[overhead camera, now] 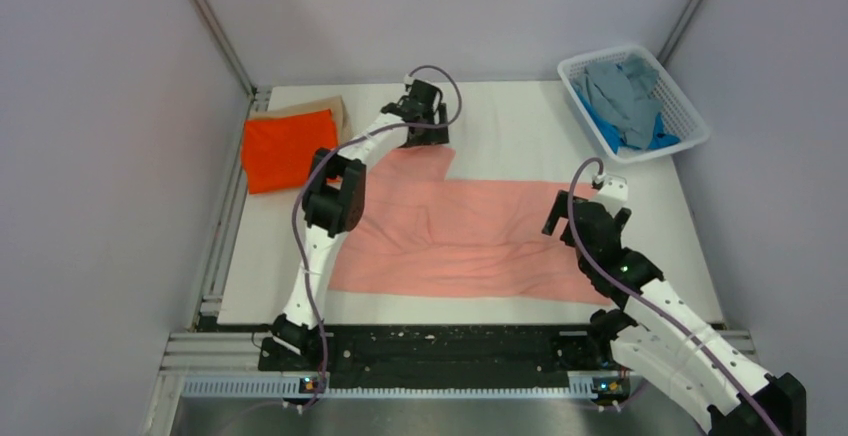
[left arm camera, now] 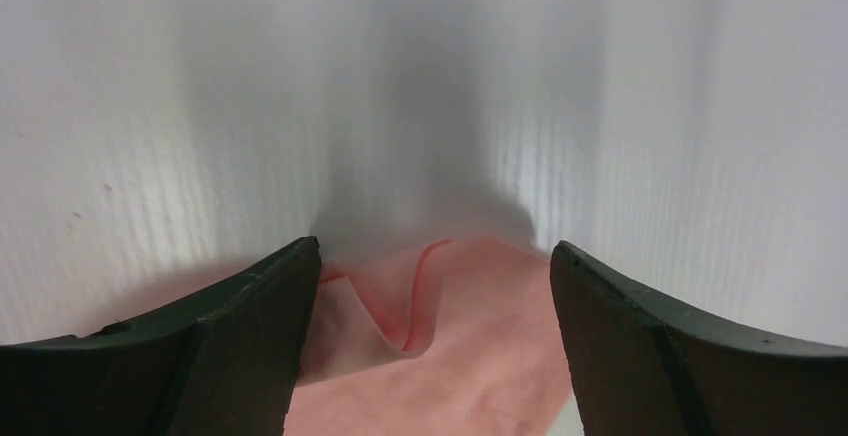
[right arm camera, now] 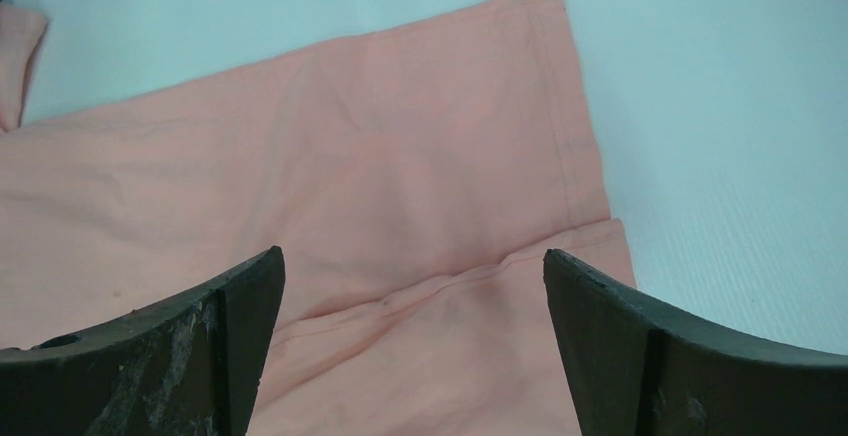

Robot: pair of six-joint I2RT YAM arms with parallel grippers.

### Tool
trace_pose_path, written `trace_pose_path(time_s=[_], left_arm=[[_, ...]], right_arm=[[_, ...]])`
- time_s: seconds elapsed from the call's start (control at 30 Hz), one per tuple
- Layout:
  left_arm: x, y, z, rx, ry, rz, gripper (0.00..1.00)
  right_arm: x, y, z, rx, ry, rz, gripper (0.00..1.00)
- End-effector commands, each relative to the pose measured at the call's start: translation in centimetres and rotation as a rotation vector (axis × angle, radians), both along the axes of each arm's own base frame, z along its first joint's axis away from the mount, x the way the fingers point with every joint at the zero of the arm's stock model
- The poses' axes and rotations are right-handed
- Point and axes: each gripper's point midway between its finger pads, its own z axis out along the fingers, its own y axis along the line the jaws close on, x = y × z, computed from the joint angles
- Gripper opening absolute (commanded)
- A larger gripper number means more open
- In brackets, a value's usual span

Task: Fold and stack the t-shirts
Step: Grab the side of the flattened tshirt furthest away from the robot with both arms

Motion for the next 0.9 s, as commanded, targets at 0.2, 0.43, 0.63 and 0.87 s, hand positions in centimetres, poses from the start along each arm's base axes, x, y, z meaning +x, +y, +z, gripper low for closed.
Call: trace_pose_path(time_s=[0.2, 0.43, 0.63, 0.87], left_arm=[[-7.9, -0.7, -4.6, 0.213, 0.241, 0.0, 0.66], [-6.9, -0.1, -4.0, 0.246, 0.203, 0.021, 0.4], [-3.7, 0.5, -0.9, 0.231, 0.098, 0.021, 0.39], [-2.2, 0.7, -0.6, 0.171, 0.079, -0.036, 0.04]], right_arm=[[0.3, -0.5, 0.6, -0.008, -0.03, -0.024, 0.99], [0.3, -0.3, 0.6, -0.001, -0.028, -0.016, 0.99], [0.2, -0.2, 0.4, 0.0, -0.02, -0.008, 0.99], [0.2, -0.3, 0.5, -0.005, -0.02, -0.015, 0.99]])
